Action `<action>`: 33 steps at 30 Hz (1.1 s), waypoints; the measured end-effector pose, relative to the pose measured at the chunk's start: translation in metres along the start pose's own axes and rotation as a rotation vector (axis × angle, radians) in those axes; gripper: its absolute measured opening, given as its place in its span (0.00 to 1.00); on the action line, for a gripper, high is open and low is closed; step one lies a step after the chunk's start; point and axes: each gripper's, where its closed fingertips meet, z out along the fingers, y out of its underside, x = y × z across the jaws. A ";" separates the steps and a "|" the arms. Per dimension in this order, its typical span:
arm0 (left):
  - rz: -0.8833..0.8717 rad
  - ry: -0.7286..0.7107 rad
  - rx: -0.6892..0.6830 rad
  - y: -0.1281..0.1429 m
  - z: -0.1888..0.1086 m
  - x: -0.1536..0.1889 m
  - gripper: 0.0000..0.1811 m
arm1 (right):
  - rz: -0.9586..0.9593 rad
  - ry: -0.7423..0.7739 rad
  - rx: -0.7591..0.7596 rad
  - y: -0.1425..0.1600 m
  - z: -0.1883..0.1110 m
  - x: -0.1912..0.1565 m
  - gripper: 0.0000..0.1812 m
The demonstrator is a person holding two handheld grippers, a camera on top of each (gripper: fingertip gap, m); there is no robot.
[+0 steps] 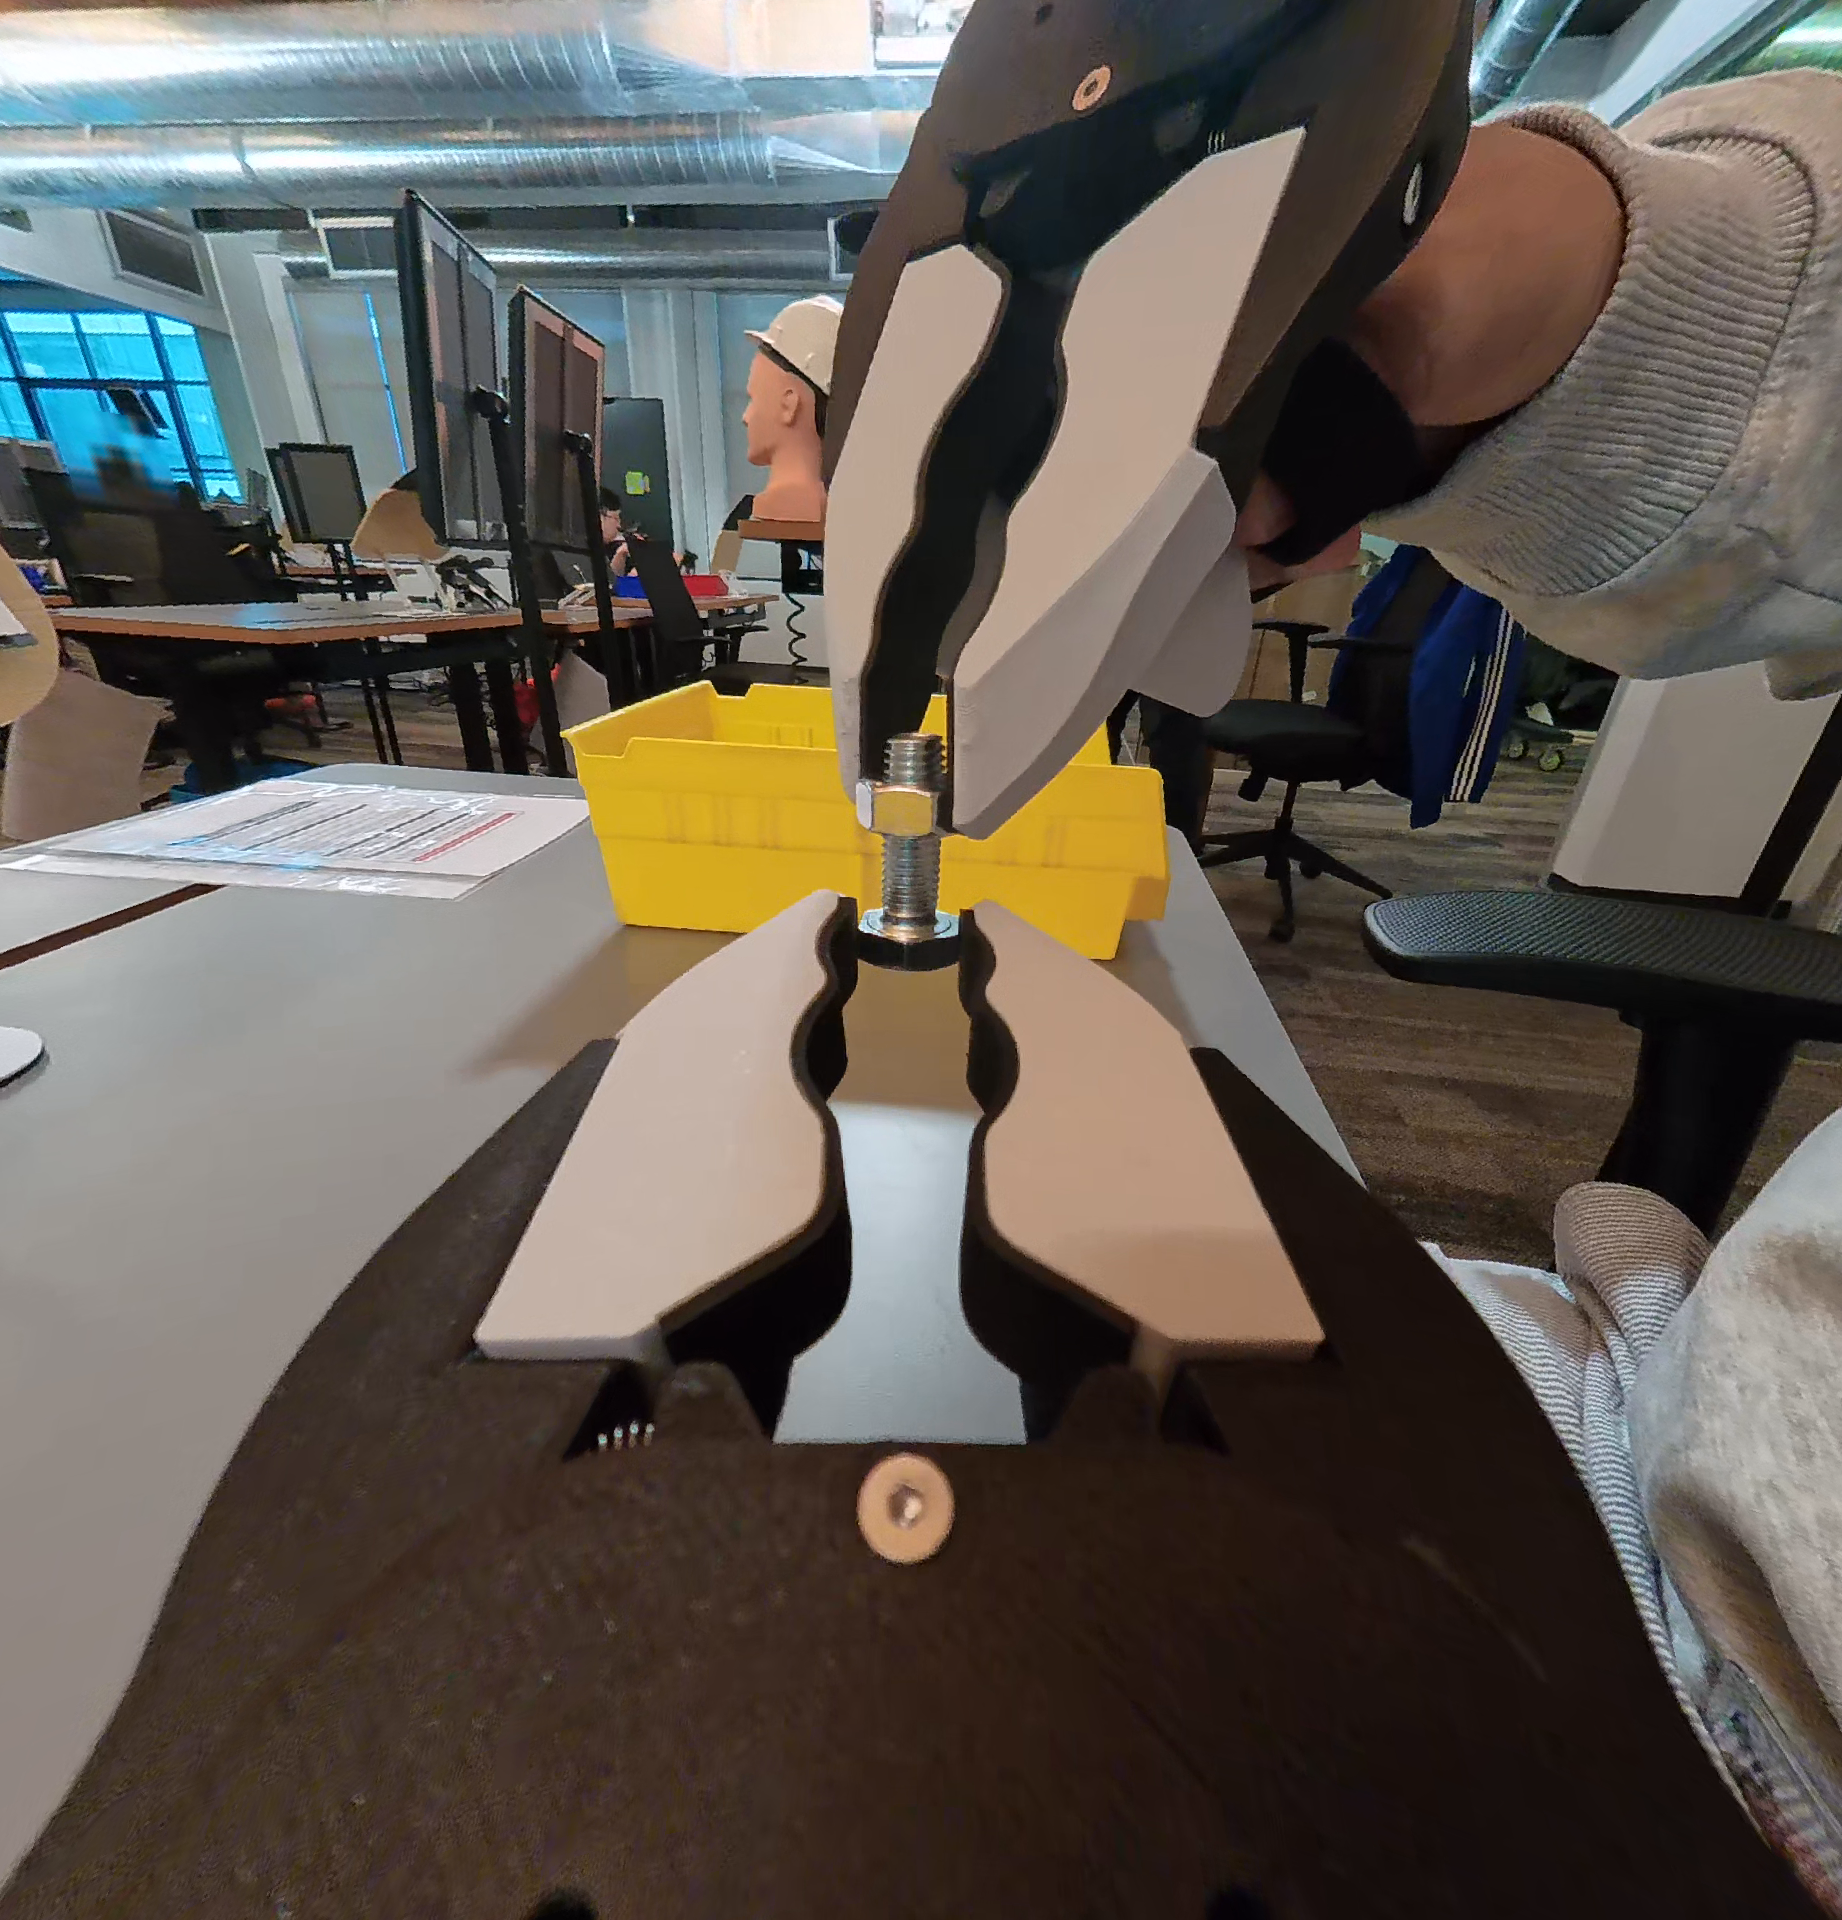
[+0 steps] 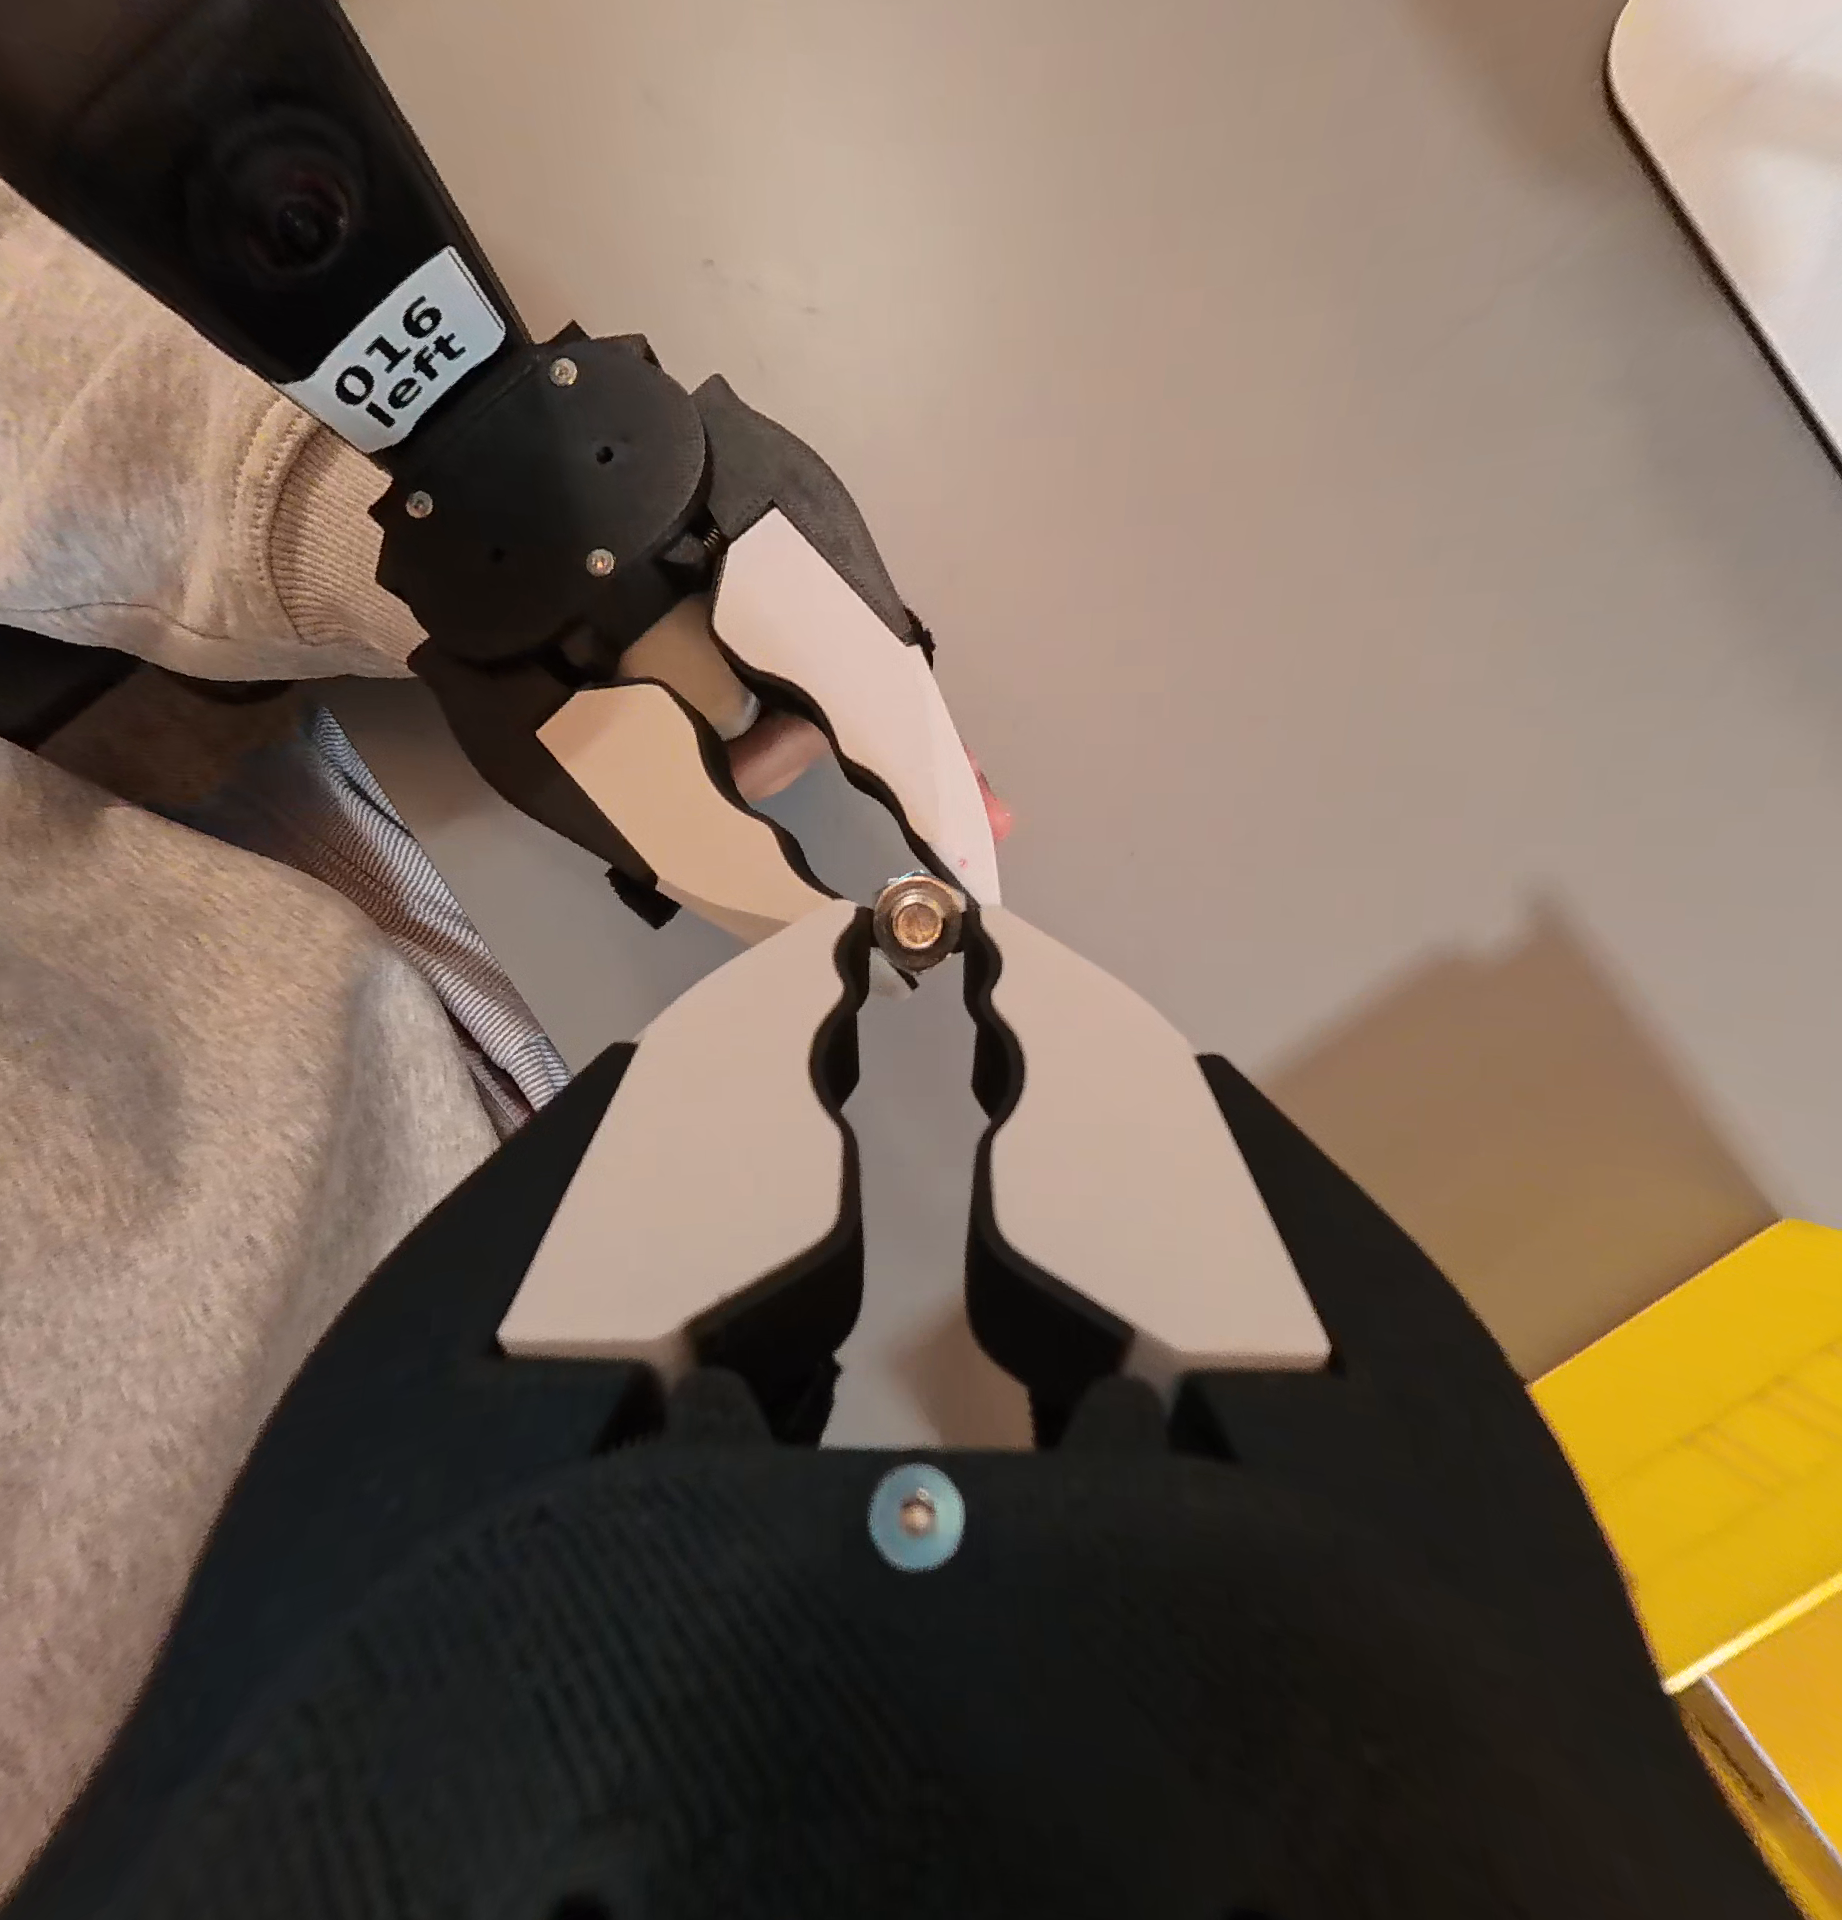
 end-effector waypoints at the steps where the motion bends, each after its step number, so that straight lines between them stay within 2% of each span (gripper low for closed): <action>1: 0.007 0.000 0.001 0.000 0.000 0.000 0.10 | 0.000 -0.002 0.000 0.000 0.000 0.000 0.10; 4: 0.023 -0.013 -0.005 0.000 0.000 -0.001 0.10 | 0.002 -0.009 0.001 0.000 -0.001 -0.001 0.10; 9: 0.004 -0.039 -0.012 0.001 0.000 -0.007 0.10 | 0.007 -0.007 0.017 -0.002 -0.008 0.000 0.15; 15: 0.022 -0.034 -0.004 -0.001 0.000 -0.004 0.10 | -0.005 -0.013 -0.030 0.002 0.000 -0.004 0.16; 25: 0.030 -0.025 -0.017 0.001 0.001 0.000 0.10 | -0.095 -0.011 -0.040 -0.008 0.006 -0.010 0.15; 33: -0.026 -0.064 -0.011 0.001 -0.001 -0.012 0.10 | -0.122 -0.025 -0.041 -0.011 0.003 -0.020 0.12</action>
